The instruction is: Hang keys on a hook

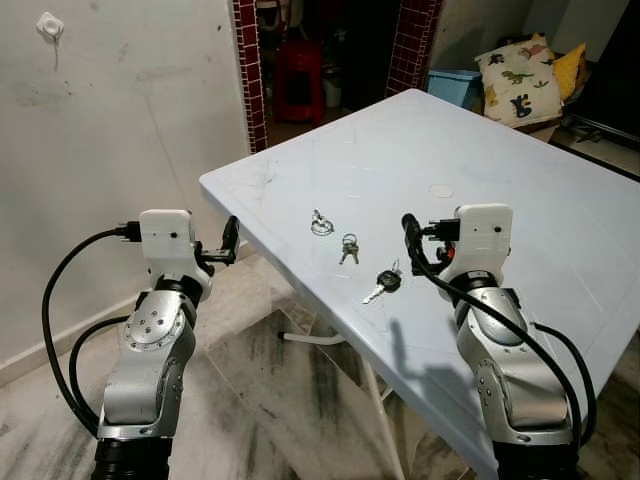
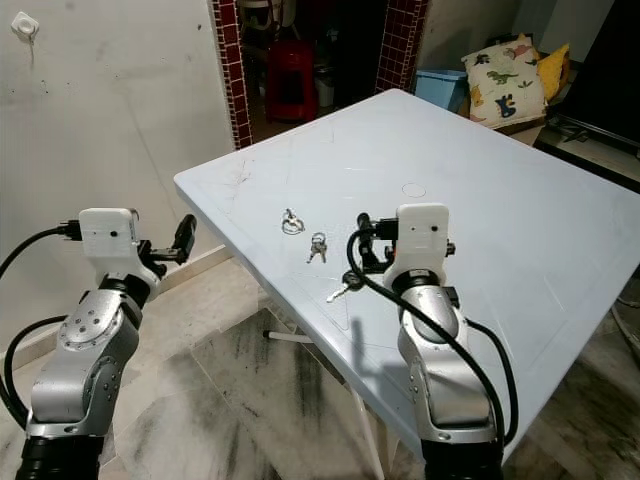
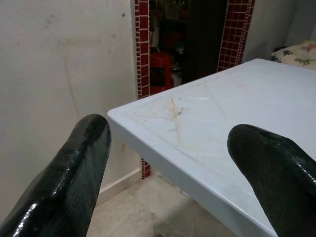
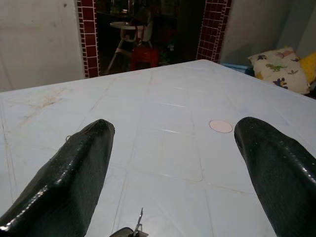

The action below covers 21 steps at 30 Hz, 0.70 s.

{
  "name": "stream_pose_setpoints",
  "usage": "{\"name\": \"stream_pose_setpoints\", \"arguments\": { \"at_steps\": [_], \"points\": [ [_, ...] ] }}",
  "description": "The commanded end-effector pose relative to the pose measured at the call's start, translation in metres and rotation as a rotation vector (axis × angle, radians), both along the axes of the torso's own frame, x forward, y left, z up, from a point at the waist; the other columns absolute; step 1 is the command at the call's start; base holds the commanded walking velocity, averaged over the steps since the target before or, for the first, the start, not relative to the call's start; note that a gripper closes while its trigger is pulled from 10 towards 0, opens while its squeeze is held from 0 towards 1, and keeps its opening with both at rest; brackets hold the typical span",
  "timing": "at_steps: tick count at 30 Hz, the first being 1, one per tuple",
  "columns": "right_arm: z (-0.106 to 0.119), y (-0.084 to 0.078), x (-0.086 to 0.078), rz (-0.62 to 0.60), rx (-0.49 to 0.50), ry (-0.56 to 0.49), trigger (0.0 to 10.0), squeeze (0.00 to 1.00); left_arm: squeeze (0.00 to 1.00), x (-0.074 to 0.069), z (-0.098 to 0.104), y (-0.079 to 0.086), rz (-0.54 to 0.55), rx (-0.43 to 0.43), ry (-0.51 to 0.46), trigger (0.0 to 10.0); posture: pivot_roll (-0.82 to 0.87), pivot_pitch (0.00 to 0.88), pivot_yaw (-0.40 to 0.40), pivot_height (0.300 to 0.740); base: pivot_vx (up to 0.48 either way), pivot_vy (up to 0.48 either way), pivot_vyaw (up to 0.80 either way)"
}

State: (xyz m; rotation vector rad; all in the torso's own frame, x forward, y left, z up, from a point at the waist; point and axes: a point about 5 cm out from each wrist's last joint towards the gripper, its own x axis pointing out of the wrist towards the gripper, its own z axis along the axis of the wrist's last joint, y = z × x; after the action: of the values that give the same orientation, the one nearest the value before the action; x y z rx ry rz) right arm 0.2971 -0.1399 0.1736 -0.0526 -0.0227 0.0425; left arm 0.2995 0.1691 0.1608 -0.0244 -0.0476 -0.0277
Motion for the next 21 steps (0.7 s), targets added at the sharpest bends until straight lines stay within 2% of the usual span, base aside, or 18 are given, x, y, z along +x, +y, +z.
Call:
{"name": "stream_pose_setpoints", "arguments": {
  "at_steps": [1,10,11,12,13,14,15,16,17,21],
  "points": [
    [0.008,0.000,-0.001,0.006,0.007,-0.037,0.0,0.00,0.00,0.002,0.004,0.000,0.006,0.013,-0.016,10.0,-0.07,0.000,-0.006,0.740,0.000,0.000,0.00],
    [0.004,-0.002,-0.002,0.004,0.017,-0.023,0.0,0.00,0.00,0.002,0.001,-0.003,-0.005,0.018,-0.006,10.0,-0.07,0.000,-0.004,0.740,0.000,0.000,0.00],
    [0.002,-0.002,-0.002,0.007,0.011,-0.010,4.2,0.00,0.00,0.002,0.001,-0.004,-0.017,0.009,-0.004,10.0,-0.07,0.000,-0.004,0.740,0.000,0.000,0.00],
    [0.002,-0.002,-0.002,0.007,0.011,-0.010,4.2,0.00,0.00,0.002,0.001,-0.004,-0.017,0.009,-0.004,10.0,-0.07,0.000,-0.004,0.740,0.000,0.000,0.00],
    [0.001,-0.001,-0.003,0.006,0.037,-0.007,10.0,1.00,0.00,0.001,0.001,-0.006,-0.040,-0.024,-0.010,10.0,-0.07,0.000,-0.003,0.740,0.000,0.000,0.00],
    [0.000,-0.001,-0.003,0.006,0.055,-0.003,10.0,1.00,0.36,0.001,0.001,-0.006,-0.043,-0.029,-0.011,10.0,-0.07,0.000,-0.003,0.740,0.000,0.000,0.00],
    [0.000,-0.001,-0.003,0.005,0.068,-0.001,10.0,1.00,0.36,0.001,0.001,-0.006,-0.042,-0.030,-0.011,10.0,-0.07,0.000,-0.003,0.740,0.000,0.000,0.00],
    [-0.001,-0.001,-0.003,0.003,0.072,0.000,10.0,1.00,0.92,0.001,0.002,-0.006,-0.043,-0.034,-0.015,10.0,-0.07,0.000,0.001,0.740,0.000,0.000,0.00],
    [-0.001,-0.001,-0.003,0.003,0.071,0.001,10.0,1.00,1.00,0.000,0.002,-0.006,-0.047,-0.036,-0.017,10.0,-0.07,0.000,0.001,0.740,0.000,0.000,0.00],
    [-0.004,-0.001,-0.004,-0.007,0.086,0.016,10.0,1.00,1.00,0.000,0.002,-0.007,-0.058,-0.048,-0.023,10.0,-0.07,0.000,0.001,0.740,0.000,0.000,0.00]
  ]
}}
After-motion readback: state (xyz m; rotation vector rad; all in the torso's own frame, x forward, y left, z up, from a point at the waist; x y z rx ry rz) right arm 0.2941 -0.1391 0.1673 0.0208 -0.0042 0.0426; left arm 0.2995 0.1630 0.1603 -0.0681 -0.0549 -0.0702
